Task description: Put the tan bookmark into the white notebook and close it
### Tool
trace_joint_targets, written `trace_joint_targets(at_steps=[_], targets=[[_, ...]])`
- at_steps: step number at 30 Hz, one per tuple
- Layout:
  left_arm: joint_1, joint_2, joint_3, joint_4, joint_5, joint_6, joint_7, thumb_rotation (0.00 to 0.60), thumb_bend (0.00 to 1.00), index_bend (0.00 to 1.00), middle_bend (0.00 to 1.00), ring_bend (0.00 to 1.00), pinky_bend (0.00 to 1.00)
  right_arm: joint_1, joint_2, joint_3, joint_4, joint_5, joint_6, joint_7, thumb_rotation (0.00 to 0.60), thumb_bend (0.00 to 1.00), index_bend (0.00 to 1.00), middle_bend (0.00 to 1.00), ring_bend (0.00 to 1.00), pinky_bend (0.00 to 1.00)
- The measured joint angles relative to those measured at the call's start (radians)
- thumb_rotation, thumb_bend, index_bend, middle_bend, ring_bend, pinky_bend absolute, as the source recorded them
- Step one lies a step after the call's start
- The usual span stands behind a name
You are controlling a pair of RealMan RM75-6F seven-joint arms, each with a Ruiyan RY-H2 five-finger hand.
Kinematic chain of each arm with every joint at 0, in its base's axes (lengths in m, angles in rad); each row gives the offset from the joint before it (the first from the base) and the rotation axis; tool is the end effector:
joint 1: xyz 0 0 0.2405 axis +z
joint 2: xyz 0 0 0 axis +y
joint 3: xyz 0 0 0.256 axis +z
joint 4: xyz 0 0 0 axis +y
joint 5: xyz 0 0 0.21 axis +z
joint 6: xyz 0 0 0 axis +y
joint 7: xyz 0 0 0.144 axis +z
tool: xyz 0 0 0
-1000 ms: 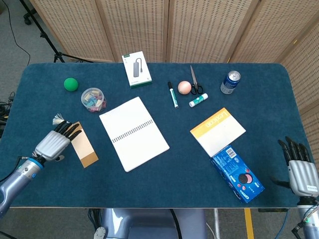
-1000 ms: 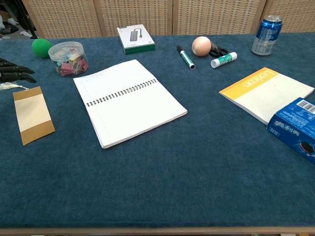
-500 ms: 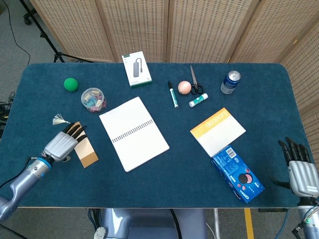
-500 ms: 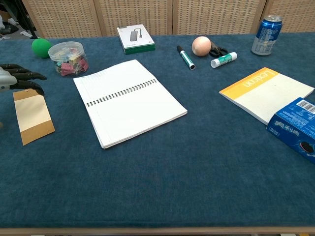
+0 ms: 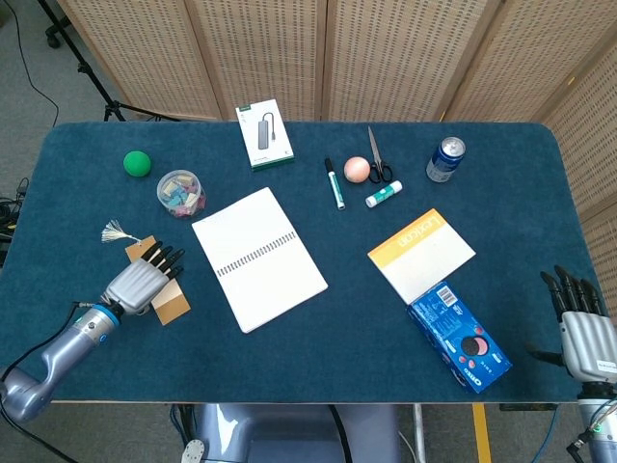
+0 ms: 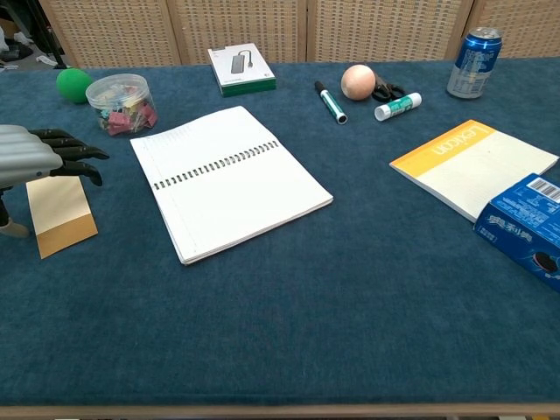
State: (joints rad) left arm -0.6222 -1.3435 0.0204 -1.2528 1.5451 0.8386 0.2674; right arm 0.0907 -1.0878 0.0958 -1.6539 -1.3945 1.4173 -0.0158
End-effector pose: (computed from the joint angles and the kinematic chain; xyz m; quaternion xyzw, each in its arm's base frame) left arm -0.2751 0.3218 0.0357 -0.8646 -0.2016 -0.1734 0.4264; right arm -0.3173 -0.1913 0.1682 0.5679 -0.4154 0.3688 0.6073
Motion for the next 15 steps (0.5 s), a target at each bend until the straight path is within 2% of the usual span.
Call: trace_joint_targets(at_steps=[7, 15], targets=[[-0.010, -0.017, 0.001, 0.000, -0.032, -0.019, 0.013, 0.600, 0.08, 0.29, 0.00, 0.00, 0.00, 0.000, 0.007, 0.000, 0.000, 0.000, -0.003, 0.015, 0.600, 0.00, 0.00, 0.00, 0.00, 0.00], [-0.014, -0.016, 0.002, -0.019, -0.053, -0.018, 0.004, 0.600, 0.15, 0.56, 0.00, 0.00, 0.00, -0.001, 0.009, -0.001, -0.001, -0.004, -0.002, 0.020, 0.600, 0.00, 0.00, 0.00, 0.00, 0.00]])
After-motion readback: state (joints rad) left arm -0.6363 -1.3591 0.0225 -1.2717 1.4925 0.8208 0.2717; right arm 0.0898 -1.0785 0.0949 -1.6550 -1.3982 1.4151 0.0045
